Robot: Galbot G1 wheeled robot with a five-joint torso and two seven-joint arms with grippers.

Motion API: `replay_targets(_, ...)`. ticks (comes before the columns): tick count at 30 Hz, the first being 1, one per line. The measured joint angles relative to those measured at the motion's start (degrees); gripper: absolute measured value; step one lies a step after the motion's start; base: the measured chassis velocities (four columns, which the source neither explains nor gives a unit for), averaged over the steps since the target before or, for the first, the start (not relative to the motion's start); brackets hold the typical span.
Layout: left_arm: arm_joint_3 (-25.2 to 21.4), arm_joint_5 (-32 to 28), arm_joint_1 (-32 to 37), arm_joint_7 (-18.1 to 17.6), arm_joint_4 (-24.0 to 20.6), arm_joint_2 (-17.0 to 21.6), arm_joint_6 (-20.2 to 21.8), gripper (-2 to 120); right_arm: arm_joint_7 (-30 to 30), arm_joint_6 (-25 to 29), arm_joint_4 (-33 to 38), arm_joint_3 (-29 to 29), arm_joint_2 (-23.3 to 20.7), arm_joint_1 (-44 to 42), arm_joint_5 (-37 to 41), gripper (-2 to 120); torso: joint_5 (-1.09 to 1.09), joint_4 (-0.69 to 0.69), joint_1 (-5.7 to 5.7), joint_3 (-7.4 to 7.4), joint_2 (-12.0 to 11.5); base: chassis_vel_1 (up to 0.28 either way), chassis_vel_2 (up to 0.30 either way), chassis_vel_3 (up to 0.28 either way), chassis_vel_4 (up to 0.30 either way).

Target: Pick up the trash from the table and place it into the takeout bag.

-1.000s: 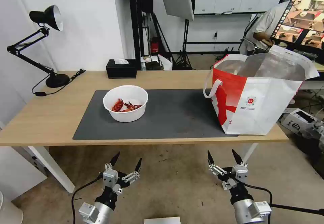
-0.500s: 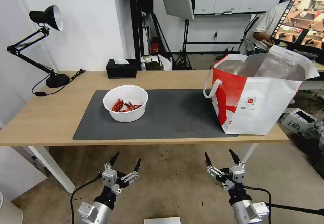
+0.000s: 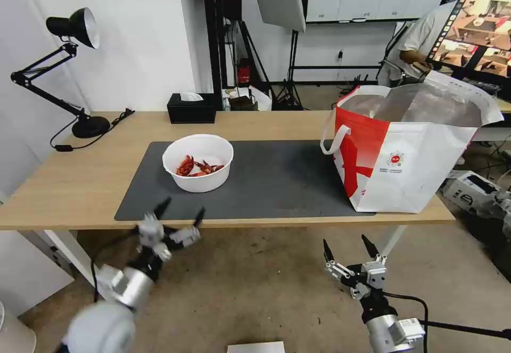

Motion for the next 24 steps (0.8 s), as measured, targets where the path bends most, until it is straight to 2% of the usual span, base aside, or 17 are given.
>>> replay_targets(3,1.9,-4.9,-5.4,-1.2,1.4,5.5,2.3,100,0.0,0.0,0.0,0.0,0.0,0.0,0.0,100,-0.01,0.02,0.0,0.0,0.0,0.0,0.0,0.0,0.0)
replay_targets(4,1.9,-4.9,-5.4,-1.2,1.4,5.5,2.3,100,0.0,0.0,0.0,0.0,0.0,0.0,0.0,100,-0.01,0.02,0.0,0.0,0.0,0.0,0.0,0.0,0.0)
replay_targets(7,4.6,-11.5,-11.5,-2.5,3.1,9.6,5.2,100,0.0,0.0,0.0,0.0,0.0,0.0,0.0,100,-0.02,-0.01,0.0,0.0,0.0,0.0,0.0,0.0,0.0)
replay_targets(8,4.6,-11.5,-11.5,-2.5,3.1,9.6,5.2,100,0.0,0.0,0.0,0.0,0.0,0.0,0.0,100,-0.02,-0.01,0.0,0.0,0.0,0.0,0.0,0.0,0.0)
replay_targets(11,5.0,-19.5,-16.9,-4.8,4.6,13.1,10.1,100,0.0,0.0,0.0,0.0,0.0,0.0,0.0,100,-0.01,0.01,0.0,0.0,0.0,0.0,0.0,0.0,0.0)
replay_targets(12,5.0,-19.5,-16.9,-4.8,4.6,13.1,10.1,100,0.0,0.0,0.0,0.0,0.0,0.0,0.0,100,-0.01,0.01,0.0,0.0,0.0,0.0,0.0,0.0,0.0)
replay_targets(14,5.8,-25.0,-21.3,-6.2,6.4,15.8,14.3,100,0.1,-0.1,0.1,0.0,0.0,0.0,0.1,100,-0.01,0.02,0.0,0.0,0.0,0.0,0.0,0.0,0.0)
replay_targets(15,5.8,-25.0,-21.3,-6.2,6.4,15.8,14.3,100,0.1,-0.1,0.1,0.0,0.0,0.0,0.1,100,-0.01,0.02,0.0,0.0,0.0,0.0,0.0,0.0,0.0)
replay_targets(17,8.0,-30.3,-26.3,-6.7,8.8,18.3,18.5,100,0.1,-0.1,0.1,0.0,0.0,0.0,0.1,100,0.0,0.01,0.0,0.0,0.0,0.0,0.0,0.0,0.0)
replay_targets(18,8.0,-30.3,-26.3,-6.7,8.8,18.3,18.5,100,0.1,-0.1,0.1,0.0,0.0,0.0,0.1,100,0.0,0.01,0.0,0.0,0.0,0.0,0.0,0.0,0.0)
replay_targets(21,14.0,-37.8,-36.2,-7.1,13.6,20.0,26.1,100,0.1,-0.1,0.1,0.0,0.0,0.0,0.1,100,-0.02,0.01,0.0,0.0,0.0,0.0,0.0,0.0,0.0)
replay_targets(22,14.0,-37.8,-36.2,-7.1,13.6,20.0,26.1,100,0.1,-0.1,0.1,0.0,0.0,0.0,0.1,100,-0.02,0.01,0.0,0.0,0.0,0.0,0.0,0.0,0.0)
replay_targets(24,18.0,-41.5,-43.1,-7.9,17.4,20.0,31.3,100,0.1,-0.1,0.1,0.0,0.0,0.0,0.1,100,0.02,0.0,0.0,0.0,0.0,0.0,0.0,0.0,0.0)
